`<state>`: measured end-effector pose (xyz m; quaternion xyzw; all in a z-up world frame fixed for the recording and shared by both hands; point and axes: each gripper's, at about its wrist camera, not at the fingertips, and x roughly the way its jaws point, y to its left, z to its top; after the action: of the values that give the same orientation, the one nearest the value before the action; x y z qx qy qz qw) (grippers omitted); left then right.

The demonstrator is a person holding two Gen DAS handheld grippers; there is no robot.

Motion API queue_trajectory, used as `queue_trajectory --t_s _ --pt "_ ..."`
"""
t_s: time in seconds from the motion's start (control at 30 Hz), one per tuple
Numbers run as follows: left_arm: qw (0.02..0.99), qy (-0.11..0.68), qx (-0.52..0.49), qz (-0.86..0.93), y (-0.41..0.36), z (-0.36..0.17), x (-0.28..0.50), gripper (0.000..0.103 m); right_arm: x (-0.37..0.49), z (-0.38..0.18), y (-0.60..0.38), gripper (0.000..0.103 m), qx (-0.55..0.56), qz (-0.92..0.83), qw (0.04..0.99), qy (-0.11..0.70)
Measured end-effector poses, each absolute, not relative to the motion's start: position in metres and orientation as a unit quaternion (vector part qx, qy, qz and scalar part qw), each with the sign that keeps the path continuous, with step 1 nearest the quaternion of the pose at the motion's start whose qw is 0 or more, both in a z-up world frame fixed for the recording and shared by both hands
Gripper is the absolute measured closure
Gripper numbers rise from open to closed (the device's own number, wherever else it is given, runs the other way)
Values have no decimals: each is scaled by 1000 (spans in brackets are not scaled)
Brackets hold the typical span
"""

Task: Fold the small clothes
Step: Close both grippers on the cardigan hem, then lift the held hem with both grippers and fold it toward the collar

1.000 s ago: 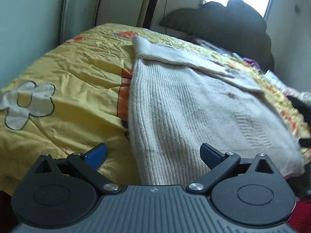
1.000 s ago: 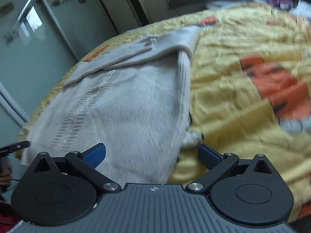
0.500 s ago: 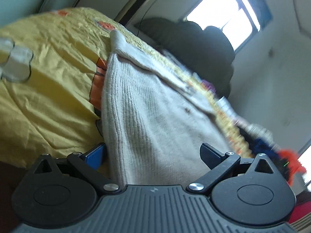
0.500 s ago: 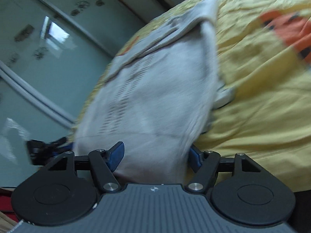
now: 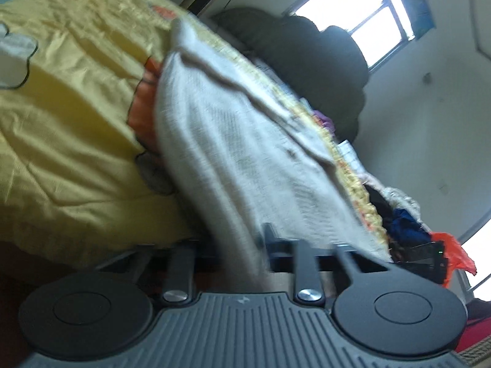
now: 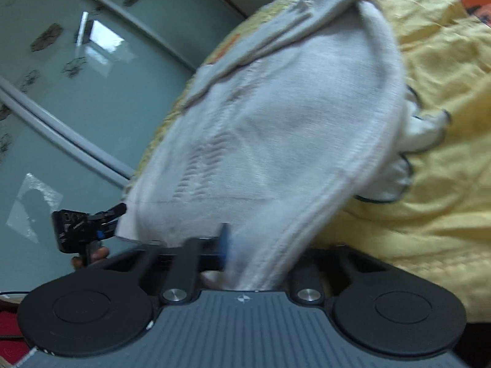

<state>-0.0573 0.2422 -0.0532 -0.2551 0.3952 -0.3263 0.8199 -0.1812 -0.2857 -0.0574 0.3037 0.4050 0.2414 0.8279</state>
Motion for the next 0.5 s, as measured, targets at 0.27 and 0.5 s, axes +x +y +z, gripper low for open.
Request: queue_trajectory --t_s 0.27,0.5 --pt "875 339 -146 -313 194 -12 -64 88 -181 -42 -279 89 280 245 847 379" --pt "903 286 -136 -290 174 17 -44 88 -168 -25 -286 89 291 240 863 336"
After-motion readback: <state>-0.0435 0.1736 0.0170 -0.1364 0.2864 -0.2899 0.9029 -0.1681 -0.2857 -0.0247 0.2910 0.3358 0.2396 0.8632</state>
